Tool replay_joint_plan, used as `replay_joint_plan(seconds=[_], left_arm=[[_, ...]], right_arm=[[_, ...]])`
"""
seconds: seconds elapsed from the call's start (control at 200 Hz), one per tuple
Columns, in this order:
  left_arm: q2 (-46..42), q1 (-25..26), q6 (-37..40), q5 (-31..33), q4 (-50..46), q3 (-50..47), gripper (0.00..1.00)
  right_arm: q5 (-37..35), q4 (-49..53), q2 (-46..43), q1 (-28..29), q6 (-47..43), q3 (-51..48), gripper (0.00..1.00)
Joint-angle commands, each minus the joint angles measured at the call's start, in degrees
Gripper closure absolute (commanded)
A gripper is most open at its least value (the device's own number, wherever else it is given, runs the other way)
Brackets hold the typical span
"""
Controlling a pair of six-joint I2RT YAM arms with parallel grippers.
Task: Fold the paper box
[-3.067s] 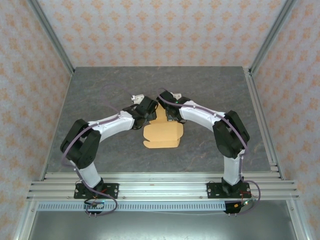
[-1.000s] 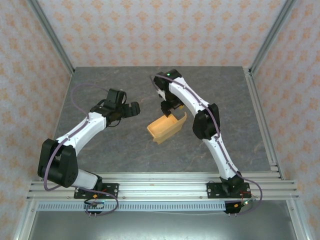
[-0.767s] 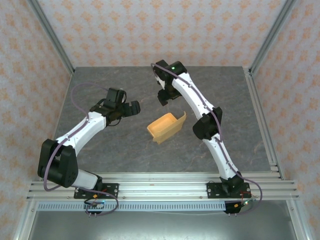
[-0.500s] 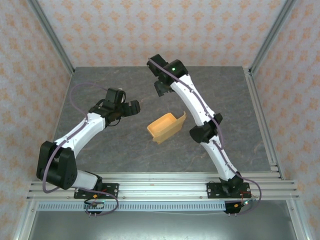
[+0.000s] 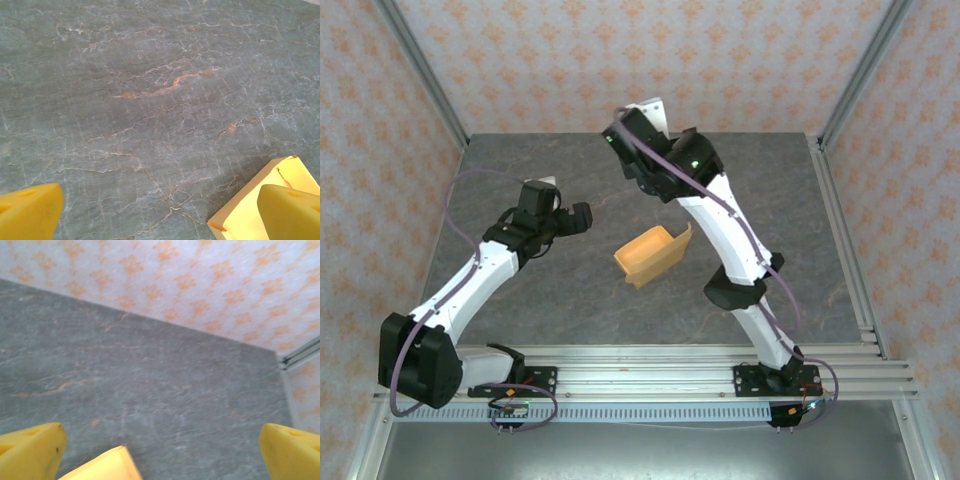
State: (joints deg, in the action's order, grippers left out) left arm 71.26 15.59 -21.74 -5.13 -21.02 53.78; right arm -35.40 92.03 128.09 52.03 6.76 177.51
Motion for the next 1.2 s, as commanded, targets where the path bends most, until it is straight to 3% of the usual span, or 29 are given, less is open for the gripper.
replay_joint_plan(seconds=[0.0,0.105,0.265,0.46,0.5,0.626,0.706,0.916,1.191], left_arm=[[-3.34,-0.57,2.88,3.22,-3.73,0.82,0.00],[-5.61,-0.54,3.10,5.15,-5.22,0.82,0.00],[-6.74,-0.54,2.56,5.93,-5.24,0.90,0.00],[-5.13,-0.57,1.18,5.16,-4.27,1.17,0.00],[-5.02,-0.52,0.84,4.45,-3.19,0.72,0.00],[-3.77,-0.31,1.20,-1.57,1.71,-1.42,0.00],[-1.59,0.78,3.67,-4.32,2.65,-1.60,0.00],[10.44,5.49,12.38,-3.71,-3.82,5.21,0.08],[24.18,10.92,15.02,-7.25,-6.15,13.94,0.18]], right_arm=[[-6.83,-3.28,-5.64,-0.35,-6.59,3.25,0.01],[-7.56,-6.83,-9.25,-0.44,-8.93,0.70,0.01],[-8.23,-5.71,-18.99,-0.46,-7.39,-12.95,0.01],[-10.15,9.68,-27.24,-0.46,7.49,-22.23,0.01],[-9.97,9.94,-30.21,-0.08,10.29,-28.69,0.01],[-6.11,-5.62,-46.15,0.53,12.56,-60.06,0.01],[-3.51,-11.65,-54.97,0.43,15.19,-72.19,0.01],[-2.39,-14.31,-69.07,0.44,22.07,-88.67,0.01],[1.09,-23.08,-74.41,0.43,26.66,-103.82,0.01]])
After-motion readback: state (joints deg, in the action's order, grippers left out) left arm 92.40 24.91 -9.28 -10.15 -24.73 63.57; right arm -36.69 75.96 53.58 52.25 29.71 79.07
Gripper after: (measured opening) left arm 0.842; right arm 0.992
